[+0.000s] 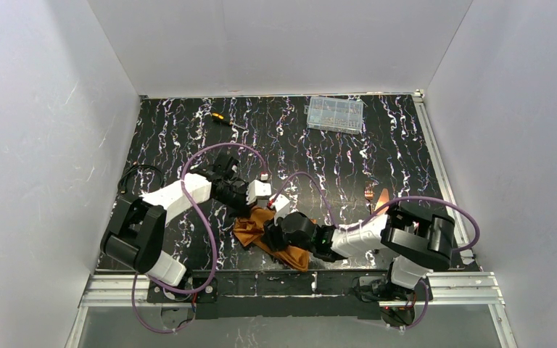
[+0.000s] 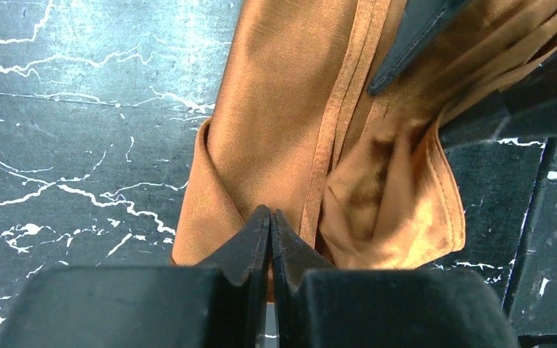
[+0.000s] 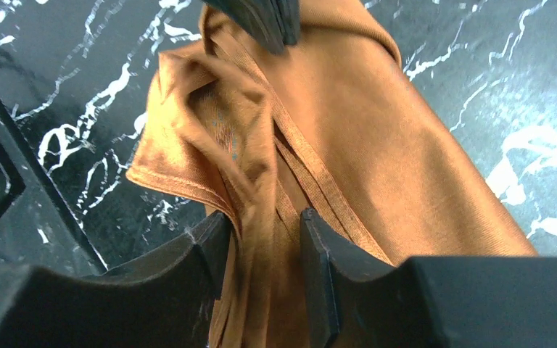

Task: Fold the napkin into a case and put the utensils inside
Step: Grasp the top corner of the smaller rectangle folded napkin from the folded napkin.

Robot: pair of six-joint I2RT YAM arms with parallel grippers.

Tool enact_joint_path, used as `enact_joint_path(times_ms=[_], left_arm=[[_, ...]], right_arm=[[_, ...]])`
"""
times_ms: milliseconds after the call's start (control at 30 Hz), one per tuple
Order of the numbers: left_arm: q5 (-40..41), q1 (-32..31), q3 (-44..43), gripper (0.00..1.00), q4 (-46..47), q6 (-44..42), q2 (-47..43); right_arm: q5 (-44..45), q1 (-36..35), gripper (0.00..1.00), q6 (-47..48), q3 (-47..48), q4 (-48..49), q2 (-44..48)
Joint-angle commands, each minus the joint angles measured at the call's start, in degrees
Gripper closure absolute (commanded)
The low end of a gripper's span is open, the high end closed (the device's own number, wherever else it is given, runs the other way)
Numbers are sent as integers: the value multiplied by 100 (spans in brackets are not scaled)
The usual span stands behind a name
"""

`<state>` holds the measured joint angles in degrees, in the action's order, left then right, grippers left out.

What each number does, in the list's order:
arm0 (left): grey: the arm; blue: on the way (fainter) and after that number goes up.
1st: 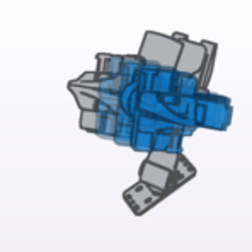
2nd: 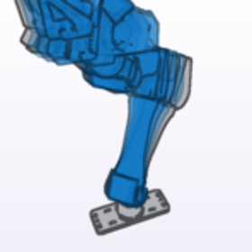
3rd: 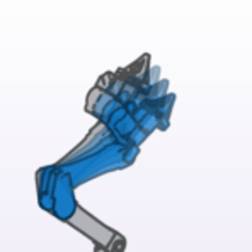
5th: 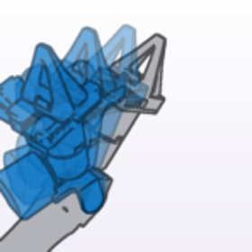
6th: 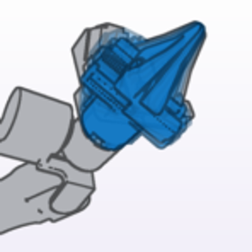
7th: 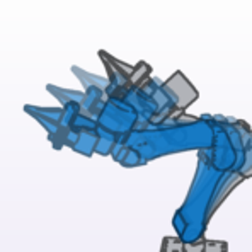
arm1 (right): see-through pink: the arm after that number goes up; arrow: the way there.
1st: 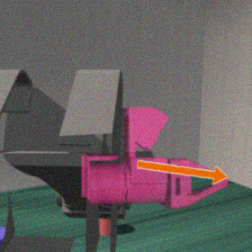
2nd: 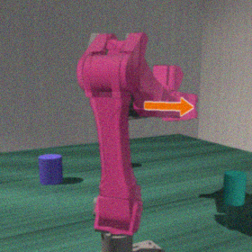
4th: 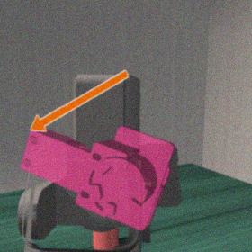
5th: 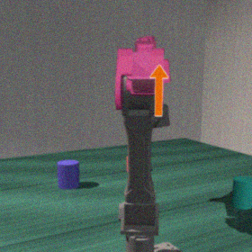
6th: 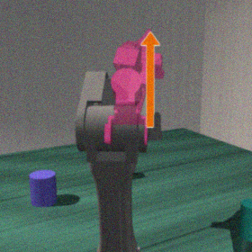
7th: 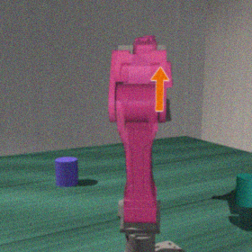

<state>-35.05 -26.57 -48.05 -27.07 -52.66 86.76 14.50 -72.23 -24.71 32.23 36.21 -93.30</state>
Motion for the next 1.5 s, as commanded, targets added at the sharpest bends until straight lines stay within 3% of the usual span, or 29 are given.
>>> enact_joint_path(times_ms=[0,400,600,967,1200,1467], left_arm=[[-321,-112,98,100,-290,-196,-237],[-436,-115,129,100,-326,-139,-283],[-438,-112,125,100,-319,-144,-264],[-407,-112,133,100,-373,-64,-334],[-281,-106,135,100,-354,-70,-367],[269,-105,105,100,164,718,-553]], right_arm=[[-456,201,54,-470,444,-575,-209],[-1128,588,99,-1047,102,378,-157],[-1417,742,99,-1143,-85,733,-141],[-1987,1210,99,-1344,507,-729,-256],[-2163,1329,99,-1335,694,-1128,-88],[-2503,1388,99,-1411,987,-1553,-148]])
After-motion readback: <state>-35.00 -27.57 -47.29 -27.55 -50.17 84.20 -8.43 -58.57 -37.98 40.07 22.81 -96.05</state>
